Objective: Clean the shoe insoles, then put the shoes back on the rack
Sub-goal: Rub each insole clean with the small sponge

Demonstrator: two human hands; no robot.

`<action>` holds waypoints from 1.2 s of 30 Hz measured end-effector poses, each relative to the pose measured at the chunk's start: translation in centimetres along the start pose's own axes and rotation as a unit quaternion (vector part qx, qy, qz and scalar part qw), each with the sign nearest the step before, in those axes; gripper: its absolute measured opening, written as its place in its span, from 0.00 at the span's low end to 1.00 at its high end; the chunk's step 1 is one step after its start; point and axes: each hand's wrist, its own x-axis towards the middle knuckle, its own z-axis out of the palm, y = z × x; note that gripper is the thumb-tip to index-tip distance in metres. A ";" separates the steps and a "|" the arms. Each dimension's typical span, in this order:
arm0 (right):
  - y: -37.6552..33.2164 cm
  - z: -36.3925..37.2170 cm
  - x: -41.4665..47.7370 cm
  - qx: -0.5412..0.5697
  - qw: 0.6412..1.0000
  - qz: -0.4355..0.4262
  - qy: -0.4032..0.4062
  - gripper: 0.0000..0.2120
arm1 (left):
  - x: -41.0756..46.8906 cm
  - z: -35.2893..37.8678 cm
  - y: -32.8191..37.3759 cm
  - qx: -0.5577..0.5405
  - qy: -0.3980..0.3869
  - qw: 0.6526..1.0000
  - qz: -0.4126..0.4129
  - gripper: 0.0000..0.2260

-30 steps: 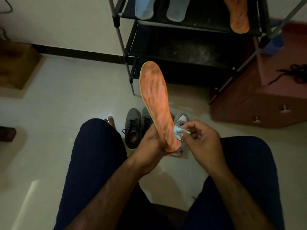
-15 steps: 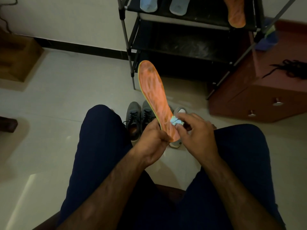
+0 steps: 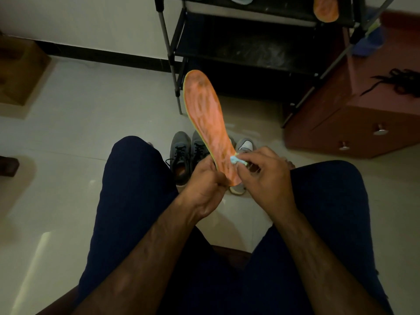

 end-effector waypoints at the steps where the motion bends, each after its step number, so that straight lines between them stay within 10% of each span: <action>1: 0.2 0.0 -0.8 -0.001 1.000 0.003 -0.007 0.09 | 0.2 -0.2 0.1 -0.013 0.009 1.000 -0.001 0.32; 36: 0.9 0.5 -1.7 0.012 0.997 0.079 0.009 0.09 | 0.7 -0.3 -0.4 0.067 0.024 0.997 -0.023 0.29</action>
